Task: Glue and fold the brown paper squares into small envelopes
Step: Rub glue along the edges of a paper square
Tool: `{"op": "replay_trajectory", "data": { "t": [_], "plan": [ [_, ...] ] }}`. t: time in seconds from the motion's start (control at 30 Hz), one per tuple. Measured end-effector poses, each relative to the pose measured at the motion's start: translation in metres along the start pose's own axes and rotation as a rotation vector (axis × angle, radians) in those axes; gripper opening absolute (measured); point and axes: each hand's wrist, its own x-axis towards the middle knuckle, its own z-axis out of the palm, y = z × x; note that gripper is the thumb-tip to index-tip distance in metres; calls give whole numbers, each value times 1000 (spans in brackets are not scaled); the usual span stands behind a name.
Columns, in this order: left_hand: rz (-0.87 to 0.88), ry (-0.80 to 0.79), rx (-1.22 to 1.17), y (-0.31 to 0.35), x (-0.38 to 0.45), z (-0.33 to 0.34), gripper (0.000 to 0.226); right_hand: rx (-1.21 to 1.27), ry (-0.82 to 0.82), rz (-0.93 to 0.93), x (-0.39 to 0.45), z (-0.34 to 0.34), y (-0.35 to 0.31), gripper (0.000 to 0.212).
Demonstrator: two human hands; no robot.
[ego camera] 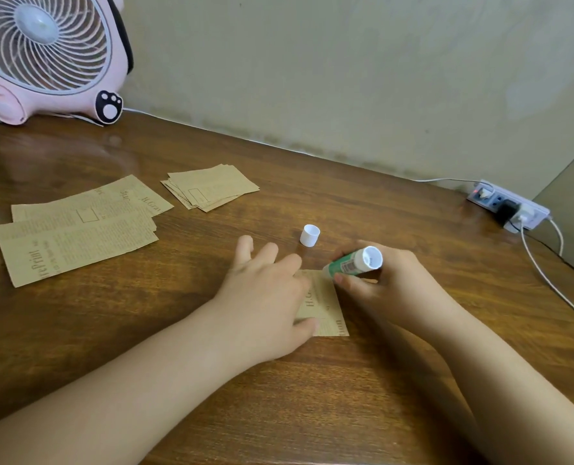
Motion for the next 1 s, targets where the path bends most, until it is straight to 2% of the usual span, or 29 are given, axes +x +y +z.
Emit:
{"op": "replay_trajectory", "data": {
  "t": [0.2,0.4,0.73,0.83,1.0],
  "plan": [
    [-15,-37,-15,-4,3,6,64,-64,-68,-51,3,1,3,4],
    [-6,-25,-28,-8,4,9,67,-34,-179,-99,-26,-14,-5,20],
    [-15,-21,-26,-8,1,9,67,-51,-46,-45,10,-8,-3,8],
    [-18,-22,-30,-9,2,9,68,-115,-86,-95,14,-7,-3,6],
    [-23,-26,-15,-8,1,10,68,-143,-104,-104,5,-2,1,16]
  ]
}}
